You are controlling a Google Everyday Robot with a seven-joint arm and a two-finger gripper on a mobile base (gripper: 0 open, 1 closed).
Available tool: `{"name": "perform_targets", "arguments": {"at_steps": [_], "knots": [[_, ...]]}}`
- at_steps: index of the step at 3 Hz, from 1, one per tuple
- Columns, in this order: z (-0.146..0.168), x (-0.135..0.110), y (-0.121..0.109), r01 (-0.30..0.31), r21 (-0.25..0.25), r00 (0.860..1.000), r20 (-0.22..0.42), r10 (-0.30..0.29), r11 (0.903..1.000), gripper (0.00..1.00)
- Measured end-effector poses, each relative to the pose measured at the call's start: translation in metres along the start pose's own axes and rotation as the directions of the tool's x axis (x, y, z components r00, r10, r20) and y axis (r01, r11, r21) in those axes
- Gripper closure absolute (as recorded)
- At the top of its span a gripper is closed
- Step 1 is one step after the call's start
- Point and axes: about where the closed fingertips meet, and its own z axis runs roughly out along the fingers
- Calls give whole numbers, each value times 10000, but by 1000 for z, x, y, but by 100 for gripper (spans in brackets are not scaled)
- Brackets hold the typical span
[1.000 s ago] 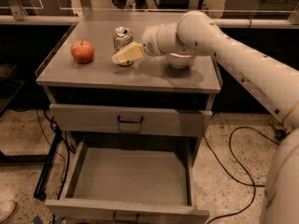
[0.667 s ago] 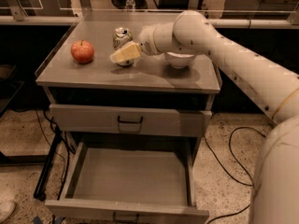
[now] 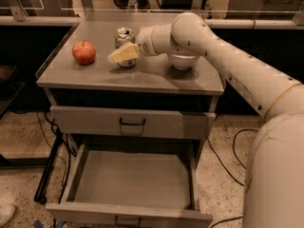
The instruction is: Place 7up can into middle drawer
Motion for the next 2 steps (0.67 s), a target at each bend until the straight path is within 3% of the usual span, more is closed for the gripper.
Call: {"name": "perform_targets", "arguments": {"at_steps": [1, 2], "knots": [[0, 0, 0, -3, -4, 10000, 5, 3, 10000, 19], [0, 0, 0, -3, -4, 10000, 5, 3, 10000, 49]]}}
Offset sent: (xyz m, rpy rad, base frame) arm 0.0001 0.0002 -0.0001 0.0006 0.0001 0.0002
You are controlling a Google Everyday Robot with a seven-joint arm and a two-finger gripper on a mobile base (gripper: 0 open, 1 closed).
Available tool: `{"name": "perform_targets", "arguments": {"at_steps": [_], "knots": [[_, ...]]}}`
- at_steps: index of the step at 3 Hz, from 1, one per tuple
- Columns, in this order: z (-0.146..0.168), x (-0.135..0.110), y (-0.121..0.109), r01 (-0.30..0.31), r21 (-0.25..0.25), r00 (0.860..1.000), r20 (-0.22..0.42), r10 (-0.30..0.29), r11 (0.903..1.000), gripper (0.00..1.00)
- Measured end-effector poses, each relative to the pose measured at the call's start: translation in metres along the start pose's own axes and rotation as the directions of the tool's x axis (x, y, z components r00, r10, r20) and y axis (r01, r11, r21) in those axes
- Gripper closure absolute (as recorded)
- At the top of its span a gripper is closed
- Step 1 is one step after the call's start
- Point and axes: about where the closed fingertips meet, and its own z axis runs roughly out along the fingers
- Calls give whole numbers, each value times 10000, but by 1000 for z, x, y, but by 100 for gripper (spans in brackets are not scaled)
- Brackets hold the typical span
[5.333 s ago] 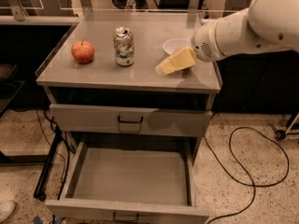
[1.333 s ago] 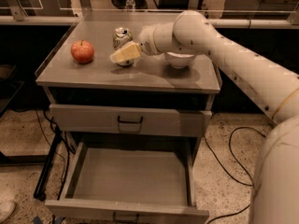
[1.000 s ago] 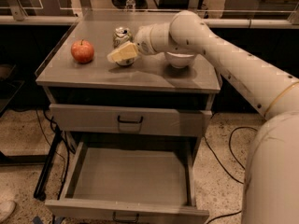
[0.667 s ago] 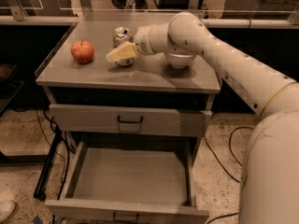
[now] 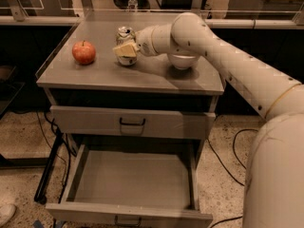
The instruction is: Place 7up can into middle drawer
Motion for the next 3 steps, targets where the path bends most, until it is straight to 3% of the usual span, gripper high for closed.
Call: {"name": "perform_targets", "arguments": {"at_steps": [2, 3], "knots": [[0, 0, 0, 0, -1, 10000, 0, 0, 10000, 96], [-2, -9, 3, 179, 57, 9997, 173, -180, 9998, 100]]}}
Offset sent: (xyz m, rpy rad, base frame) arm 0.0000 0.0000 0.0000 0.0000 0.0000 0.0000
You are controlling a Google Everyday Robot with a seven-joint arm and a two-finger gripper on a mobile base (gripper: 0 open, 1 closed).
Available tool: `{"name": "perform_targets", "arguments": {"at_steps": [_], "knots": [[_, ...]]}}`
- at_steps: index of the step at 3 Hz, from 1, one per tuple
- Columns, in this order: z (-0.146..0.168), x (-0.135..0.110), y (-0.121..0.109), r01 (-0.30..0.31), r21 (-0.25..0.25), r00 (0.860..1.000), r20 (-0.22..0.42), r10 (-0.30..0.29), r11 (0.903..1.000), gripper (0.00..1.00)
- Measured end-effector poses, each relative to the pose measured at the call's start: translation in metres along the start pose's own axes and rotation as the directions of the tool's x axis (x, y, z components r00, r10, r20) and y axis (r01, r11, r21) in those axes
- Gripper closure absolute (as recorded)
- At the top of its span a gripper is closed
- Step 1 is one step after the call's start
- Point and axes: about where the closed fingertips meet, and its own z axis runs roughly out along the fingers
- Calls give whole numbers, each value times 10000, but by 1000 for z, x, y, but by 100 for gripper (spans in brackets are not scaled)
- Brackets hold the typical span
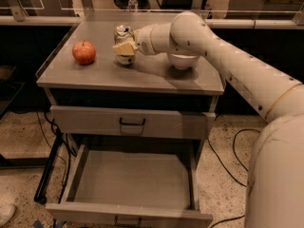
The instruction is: Place 7up can into middle drawer
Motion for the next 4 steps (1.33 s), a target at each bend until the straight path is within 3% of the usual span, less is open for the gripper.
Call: {"name": "perform_targets", "arguments": {"at_steps": [1, 2, 3, 4], "knots": [[-56, -17, 38, 397, 671, 9990, -220, -383, 9970, 100], [-59, -16, 39, 405, 682, 9989, -250, -388, 9969, 100], [-111, -5, 77, 203, 973, 9963, -848, -120, 9951, 100], [-142, 3, 108, -24, 1203, 9946, -1026, 148, 9927, 100]]}}
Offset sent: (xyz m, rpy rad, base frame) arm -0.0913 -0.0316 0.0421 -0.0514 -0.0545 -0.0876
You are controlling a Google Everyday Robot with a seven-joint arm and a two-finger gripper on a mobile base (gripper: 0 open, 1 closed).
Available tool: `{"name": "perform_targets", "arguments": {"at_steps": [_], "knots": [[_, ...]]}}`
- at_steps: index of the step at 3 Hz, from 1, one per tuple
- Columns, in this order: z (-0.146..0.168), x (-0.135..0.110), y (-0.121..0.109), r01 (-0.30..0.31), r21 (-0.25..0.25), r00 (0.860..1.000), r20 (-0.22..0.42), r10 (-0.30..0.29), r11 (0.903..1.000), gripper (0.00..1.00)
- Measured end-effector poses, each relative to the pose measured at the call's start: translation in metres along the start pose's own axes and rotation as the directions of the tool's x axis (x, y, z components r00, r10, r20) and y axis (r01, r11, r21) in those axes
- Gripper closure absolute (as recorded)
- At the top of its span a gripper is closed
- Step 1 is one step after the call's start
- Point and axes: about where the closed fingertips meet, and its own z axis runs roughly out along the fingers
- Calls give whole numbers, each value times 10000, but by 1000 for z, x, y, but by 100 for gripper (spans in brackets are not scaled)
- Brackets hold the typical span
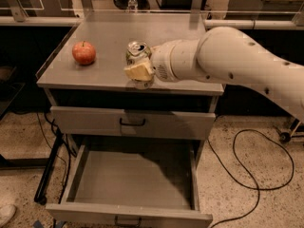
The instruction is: Place 7up can into middle drawer
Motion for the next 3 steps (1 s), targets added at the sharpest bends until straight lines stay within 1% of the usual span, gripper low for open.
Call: {"name": "perform_targets", "arguments": {"at_steps": [1, 2, 3], "knots": [[-3, 7, 4, 1, -13, 9999, -133, -1, 10000, 100], [-2, 1, 0, 230, 65, 9997, -28, -230, 9997, 100], [-11, 16, 11, 119, 174, 9994, -333, -114, 9998, 100]]}}
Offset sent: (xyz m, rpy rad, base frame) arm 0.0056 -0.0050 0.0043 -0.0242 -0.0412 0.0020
